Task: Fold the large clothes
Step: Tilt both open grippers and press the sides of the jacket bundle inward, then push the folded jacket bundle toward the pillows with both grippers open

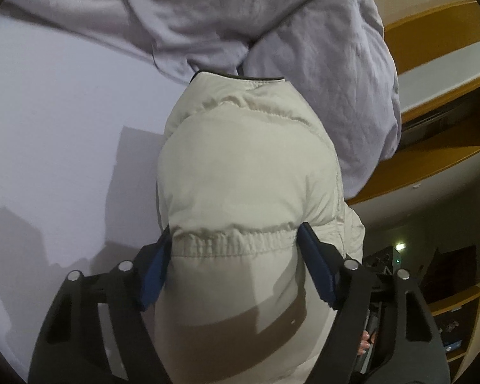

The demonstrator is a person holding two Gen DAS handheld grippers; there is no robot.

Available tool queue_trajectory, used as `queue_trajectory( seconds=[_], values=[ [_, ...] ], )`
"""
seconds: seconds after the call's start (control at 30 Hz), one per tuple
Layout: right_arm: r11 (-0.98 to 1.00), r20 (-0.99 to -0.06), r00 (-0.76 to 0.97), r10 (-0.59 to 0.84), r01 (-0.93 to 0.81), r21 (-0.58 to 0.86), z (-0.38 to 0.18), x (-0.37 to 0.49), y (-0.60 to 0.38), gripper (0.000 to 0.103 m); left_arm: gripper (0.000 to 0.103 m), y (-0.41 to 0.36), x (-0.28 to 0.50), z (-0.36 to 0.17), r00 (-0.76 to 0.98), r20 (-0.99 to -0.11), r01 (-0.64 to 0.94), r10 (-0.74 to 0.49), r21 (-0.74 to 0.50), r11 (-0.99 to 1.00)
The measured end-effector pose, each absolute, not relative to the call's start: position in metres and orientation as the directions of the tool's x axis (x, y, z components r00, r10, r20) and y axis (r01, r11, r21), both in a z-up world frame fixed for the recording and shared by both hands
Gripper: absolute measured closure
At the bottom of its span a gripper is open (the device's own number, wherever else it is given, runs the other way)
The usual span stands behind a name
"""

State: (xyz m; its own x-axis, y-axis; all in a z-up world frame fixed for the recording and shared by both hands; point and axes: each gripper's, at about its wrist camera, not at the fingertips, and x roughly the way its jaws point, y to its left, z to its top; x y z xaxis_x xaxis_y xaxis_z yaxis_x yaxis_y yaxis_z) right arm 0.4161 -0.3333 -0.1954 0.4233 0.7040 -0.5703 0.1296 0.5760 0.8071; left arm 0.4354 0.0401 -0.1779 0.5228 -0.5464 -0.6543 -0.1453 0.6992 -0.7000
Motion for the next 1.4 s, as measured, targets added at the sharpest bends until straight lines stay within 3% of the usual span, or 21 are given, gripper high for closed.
queue_trajectory(
  seconds=[0.3,0.4,0.47,0.57,0.7,0.83,1.2,1.4],
  values=[
    [0.583,-0.555,0.399,0.730,0.059,0.810,-0.190,0.468,-0.263,0.043,0.030,0.105,0.475,-0.152,0.591,-0.695,-0.178,-0.409,-0.607,0.775],
    [0.642,-0.604,0.402,0.688,0.050,0.765,-0.191,0.479,-0.242,0.043,0.030,0.116,0.484,-0.150,0.607,-0.716,-0.191,-0.346,-0.554,0.811],
    [0.692,-0.650,0.402,0.645,0.055,0.720,-0.189,0.483,-0.236,0.032,0.028,0.121,0.488,-0.154,0.601,-0.734,-0.210,-0.315,-0.525,0.825],
    [0.760,-0.706,0.397,0.586,0.031,0.649,-0.178,0.482,-0.238,0.024,0.023,0.122,0.487,-0.153,0.605,-0.749,-0.208,-0.272,-0.478,0.853],
    [0.827,-0.739,0.462,0.491,0.022,0.562,-0.154,0.478,-0.250,0.020,0.021,0.115,0.485,-0.135,0.651,-0.750,-0.195,-0.121,-0.319,0.927],
    [0.911,-0.775,0.518,0.363,-0.024,0.411,-0.132,0.484,-0.234,0.019,0.021,0.105,0.494,-0.119,0.683,-0.728,-0.184,-0.061,-0.253,0.950],
    [0.992,-0.707,0.697,0.120,-0.117,0.052,-0.115,0.499,-0.155,0.027,0.018,0.056,0.518,-0.120,0.721,-0.690,-0.141,0.063,-0.057,0.988],
    [0.992,-0.707,0.701,0.096,-0.124,0.013,-0.144,0.508,-0.148,0.028,0.016,0.060,0.516,-0.136,0.730,-0.681,-0.133,0.054,-0.064,0.989]
  ],
)
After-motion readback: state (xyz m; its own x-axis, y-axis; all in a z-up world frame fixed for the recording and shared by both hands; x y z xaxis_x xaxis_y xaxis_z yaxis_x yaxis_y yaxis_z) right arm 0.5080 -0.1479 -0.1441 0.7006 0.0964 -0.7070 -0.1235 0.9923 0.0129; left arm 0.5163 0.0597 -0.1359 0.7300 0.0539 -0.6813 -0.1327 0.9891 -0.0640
